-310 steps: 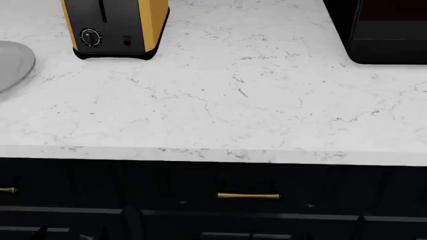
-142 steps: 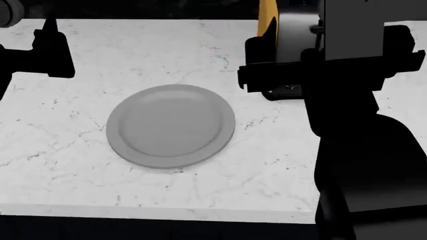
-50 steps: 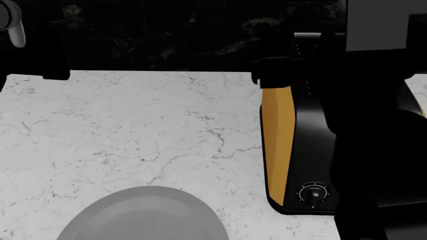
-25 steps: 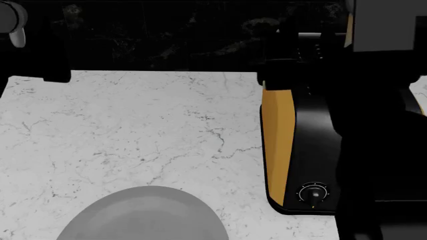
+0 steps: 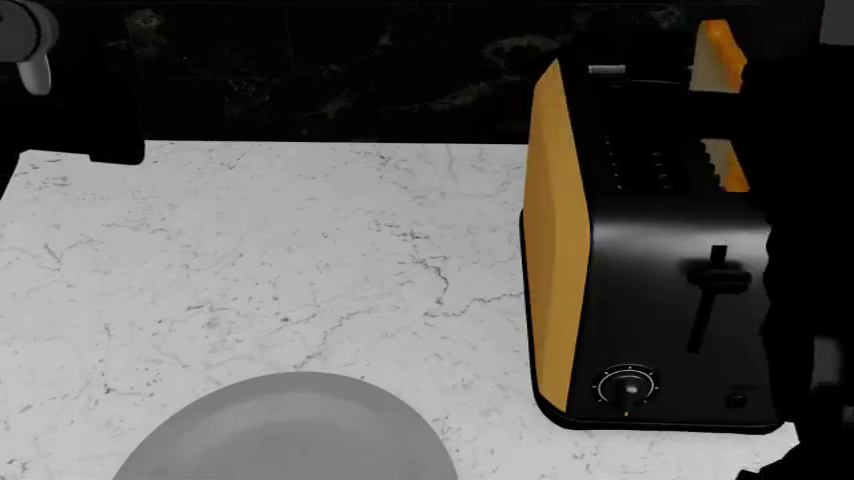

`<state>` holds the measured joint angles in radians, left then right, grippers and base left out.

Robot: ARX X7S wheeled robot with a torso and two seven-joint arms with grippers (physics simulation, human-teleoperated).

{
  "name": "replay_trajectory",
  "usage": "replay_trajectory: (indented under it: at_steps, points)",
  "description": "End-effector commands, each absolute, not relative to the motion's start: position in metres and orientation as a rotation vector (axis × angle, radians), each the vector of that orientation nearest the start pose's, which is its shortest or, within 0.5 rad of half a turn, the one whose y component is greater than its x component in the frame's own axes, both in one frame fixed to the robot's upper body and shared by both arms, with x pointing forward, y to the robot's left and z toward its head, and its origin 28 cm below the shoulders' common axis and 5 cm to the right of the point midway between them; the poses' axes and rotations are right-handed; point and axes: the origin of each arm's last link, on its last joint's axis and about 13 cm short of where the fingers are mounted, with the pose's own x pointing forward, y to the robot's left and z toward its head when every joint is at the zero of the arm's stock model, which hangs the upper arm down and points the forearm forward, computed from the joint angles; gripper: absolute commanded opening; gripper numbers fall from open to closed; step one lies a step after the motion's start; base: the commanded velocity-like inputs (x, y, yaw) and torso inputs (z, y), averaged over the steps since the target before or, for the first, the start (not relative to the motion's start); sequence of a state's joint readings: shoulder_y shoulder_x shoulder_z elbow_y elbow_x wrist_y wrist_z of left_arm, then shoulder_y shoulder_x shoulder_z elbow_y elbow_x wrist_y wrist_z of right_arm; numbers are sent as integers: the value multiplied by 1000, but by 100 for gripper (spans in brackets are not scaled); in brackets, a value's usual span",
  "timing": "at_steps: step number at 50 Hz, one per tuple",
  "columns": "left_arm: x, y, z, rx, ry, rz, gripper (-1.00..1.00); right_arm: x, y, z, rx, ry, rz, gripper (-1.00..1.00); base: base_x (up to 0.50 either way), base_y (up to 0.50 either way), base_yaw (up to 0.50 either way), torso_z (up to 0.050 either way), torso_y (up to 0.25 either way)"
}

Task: Place the toasted item on a plate.

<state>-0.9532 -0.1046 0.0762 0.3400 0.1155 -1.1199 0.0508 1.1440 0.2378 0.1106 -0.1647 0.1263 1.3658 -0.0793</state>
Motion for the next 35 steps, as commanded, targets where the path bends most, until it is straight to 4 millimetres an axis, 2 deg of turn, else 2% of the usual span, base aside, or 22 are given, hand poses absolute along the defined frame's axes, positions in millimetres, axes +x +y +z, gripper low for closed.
replay_trajectory:
  at_steps: [1, 4, 18, 35]
  points:
    - [309, 227, 274, 159, -176, 88, 100, 336, -186, 291, 137, 118, -55, 100, 0, 0, 0, 0, 0]
    - [309, 227, 274, 159, -177, 88, 100, 344, -190, 288, 138, 139, -72, 100, 0, 0, 0, 0, 0]
    - [309, 228, 271, 154, -171, 92, 100, 361, -183, 272, 118, 204, -24, 100, 0, 0, 0, 0, 0]
    - [310, 228, 269, 151, -165, 90, 100, 373, -178, 248, 111, 262, 4, 100, 1, 0, 1, 0, 0]
